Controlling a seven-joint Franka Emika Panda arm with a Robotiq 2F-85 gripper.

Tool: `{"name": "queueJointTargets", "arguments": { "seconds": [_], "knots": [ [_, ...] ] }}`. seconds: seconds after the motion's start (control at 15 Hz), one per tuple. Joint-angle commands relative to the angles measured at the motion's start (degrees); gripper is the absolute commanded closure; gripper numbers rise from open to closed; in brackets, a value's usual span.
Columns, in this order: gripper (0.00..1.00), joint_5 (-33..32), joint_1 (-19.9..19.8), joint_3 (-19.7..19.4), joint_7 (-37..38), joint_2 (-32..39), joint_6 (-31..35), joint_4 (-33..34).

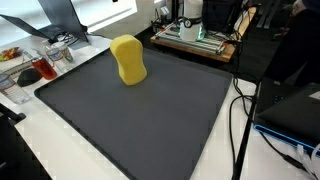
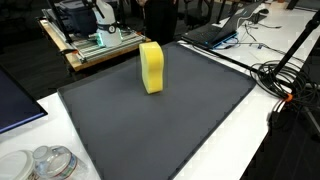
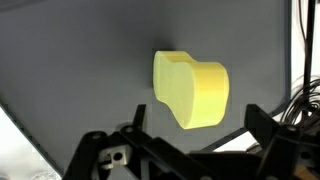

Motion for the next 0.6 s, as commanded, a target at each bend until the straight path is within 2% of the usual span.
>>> {"name": "queueJointTargets", "arguments": {
  "seconds": [0.0, 0.27, 0.53],
  "knots": [
    [0.0, 6.27, -2.3, -2.28, -6.46, 7.9, -5.92, 7.82],
    [0.0, 7.22, -5.61, -2.2, -9.0, 15.57, -10.41, 14.04],
    [0.0, 7.24, -7.98, -0.04, -9.42, 24.25, -15.48, 21.82]
  ]
}}
